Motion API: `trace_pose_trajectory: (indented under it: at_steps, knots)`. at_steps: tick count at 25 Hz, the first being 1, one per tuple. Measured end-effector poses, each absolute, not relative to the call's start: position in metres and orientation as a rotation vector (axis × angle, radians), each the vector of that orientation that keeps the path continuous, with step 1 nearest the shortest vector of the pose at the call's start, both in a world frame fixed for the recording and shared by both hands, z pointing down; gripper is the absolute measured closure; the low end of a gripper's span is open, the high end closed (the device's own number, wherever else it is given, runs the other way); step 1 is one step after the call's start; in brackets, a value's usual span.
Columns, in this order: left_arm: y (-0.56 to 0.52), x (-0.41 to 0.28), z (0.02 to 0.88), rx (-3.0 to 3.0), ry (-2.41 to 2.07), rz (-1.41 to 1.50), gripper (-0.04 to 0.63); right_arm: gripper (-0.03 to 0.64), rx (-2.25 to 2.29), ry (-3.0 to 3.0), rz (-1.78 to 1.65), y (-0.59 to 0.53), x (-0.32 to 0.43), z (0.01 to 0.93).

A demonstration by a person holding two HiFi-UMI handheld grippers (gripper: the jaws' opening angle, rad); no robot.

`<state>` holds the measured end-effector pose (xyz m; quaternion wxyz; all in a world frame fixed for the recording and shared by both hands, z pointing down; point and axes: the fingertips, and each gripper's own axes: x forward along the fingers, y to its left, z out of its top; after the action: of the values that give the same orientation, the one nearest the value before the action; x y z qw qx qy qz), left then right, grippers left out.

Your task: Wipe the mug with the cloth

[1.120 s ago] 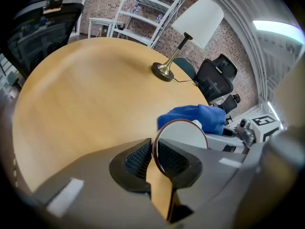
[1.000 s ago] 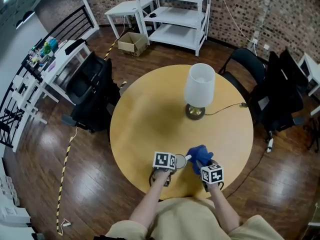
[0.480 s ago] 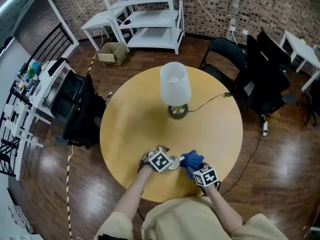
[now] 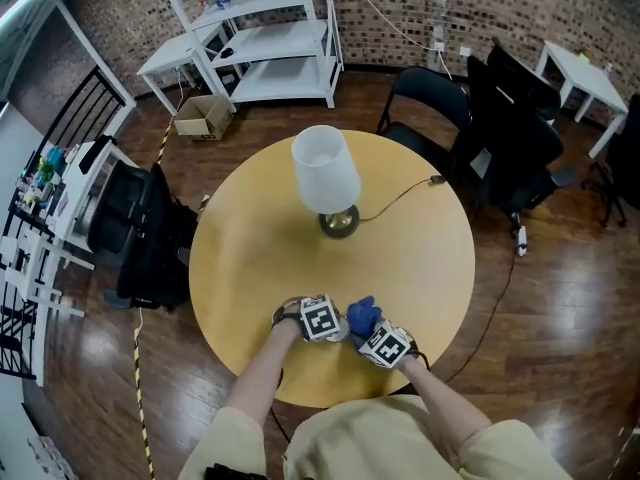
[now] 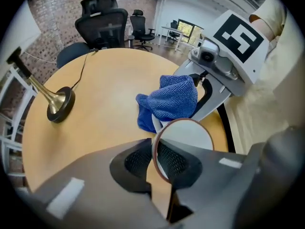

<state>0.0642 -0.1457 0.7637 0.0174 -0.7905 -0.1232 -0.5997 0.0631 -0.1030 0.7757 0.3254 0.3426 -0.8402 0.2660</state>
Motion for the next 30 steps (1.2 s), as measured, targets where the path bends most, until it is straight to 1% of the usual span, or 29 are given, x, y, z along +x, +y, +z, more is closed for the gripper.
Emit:
trace_pose_trajectory:
  at_steps: [4,9,13,20,30]
  knots:
    - [-0.158,0.048,0.768,-2.554,-0.185,-1.923,0.563,0.549,0.728,-2.221,0.511,-0.091,0.054,0.765]
    - [-0.156,0.046,0.769,-2.792,0.027,-1.985,0.560,0.549,0.660,-2.228,0.423,-0.076,0.040,0.762]
    - [-0.157,0.034,0.772,-2.906,0.256,-2.105,0.557,0.549,0.671,-2.221,0.407,-0.070,0.030,0.762]
    - [-0.158,0.021,0.772,-3.057,0.645,-2.183,0.541,0.549,0.698,-2.228,0.436,-0.065,0.019,0.765]
    - [-0.158,-0.001,0.780,-3.232,1.022,-2.252,0.552,0.549,0.724,-2.245,0.430,-0.063,0.009,0.764]
